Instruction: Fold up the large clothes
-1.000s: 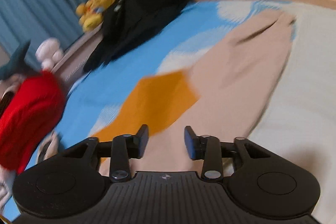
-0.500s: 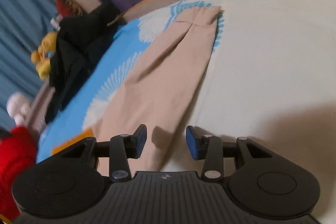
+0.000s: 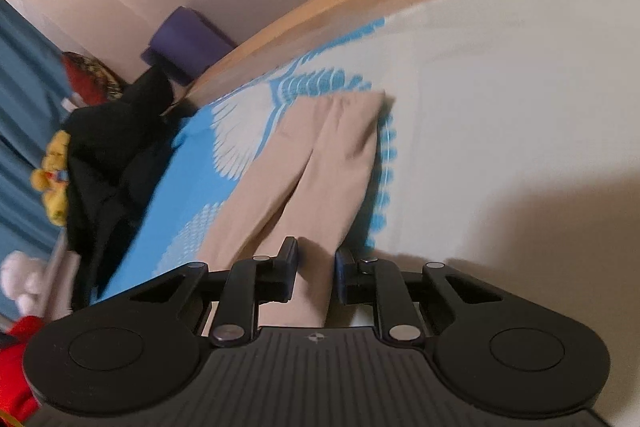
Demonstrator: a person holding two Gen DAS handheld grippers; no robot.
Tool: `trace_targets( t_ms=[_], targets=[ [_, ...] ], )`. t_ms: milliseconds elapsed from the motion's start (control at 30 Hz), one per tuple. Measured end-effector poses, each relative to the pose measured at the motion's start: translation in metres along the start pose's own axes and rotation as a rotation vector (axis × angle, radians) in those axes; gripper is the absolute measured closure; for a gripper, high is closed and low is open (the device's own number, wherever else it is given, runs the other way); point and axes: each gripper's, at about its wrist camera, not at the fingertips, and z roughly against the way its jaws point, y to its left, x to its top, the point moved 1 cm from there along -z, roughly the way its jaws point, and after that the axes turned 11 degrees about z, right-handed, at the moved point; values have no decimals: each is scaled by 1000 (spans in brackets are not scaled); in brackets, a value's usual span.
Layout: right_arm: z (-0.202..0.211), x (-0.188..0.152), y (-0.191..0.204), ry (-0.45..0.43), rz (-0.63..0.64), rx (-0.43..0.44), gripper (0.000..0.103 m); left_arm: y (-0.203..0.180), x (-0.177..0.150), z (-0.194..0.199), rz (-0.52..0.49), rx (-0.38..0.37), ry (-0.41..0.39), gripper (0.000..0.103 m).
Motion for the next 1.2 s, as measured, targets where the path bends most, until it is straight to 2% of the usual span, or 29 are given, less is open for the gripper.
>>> trace_targets(
  t_ms=[33,67,167,233,333,400,467,567,633,700,767,833,900,967,1033,1200],
  targets=[
    [0,2,5,-5,21,-23,88,1,1,0,2,-3,2,32],
    [3,4,12,-26,48,-48,101,2,1,0,7,-6,4,32],
    [23,6,44,-116,126,-67,101,5,4,2,25,-20,12,32],
    [43,1,78,-179,232,-48,102,8,6,3,48,-31,20,33],
    [82,-20,144,-249,446,13,102,16,11,11,97,-58,31,33],
    [116,-43,194,-281,554,106,102,24,16,22,130,-74,17,33],
    [152,-73,242,-274,638,228,102,33,24,35,153,-79,-19,33],
    [213,-139,309,-212,744,474,102,47,36,51,203,-84,-62,33],
    [251,-193,343,-124,799,663,102,58,42,58,253,-99,-69,38],
    [279,-246,368,44,836,863,100,67,47,64,282,-121,-73,47],
    [299,-299,382,234,880,950,92,73,50,69,292,-144,-78,61],
    [312,-334,383,343,927,944,86,77,52,72,300,-168,-75,70],
    [326,-348,374,379,966,897,85,77,51,72,309,-186,-66,72],
    [342,-346,364,344,981,836,81,74,48,70,308,-199,-49,72],
    [351,-333,347,321,930,768,75,66,43,65,292,-222,-21,72],
    [338,-313,297,282,794,652,70,19,19,59,178,-378,81,71]
  ],
)
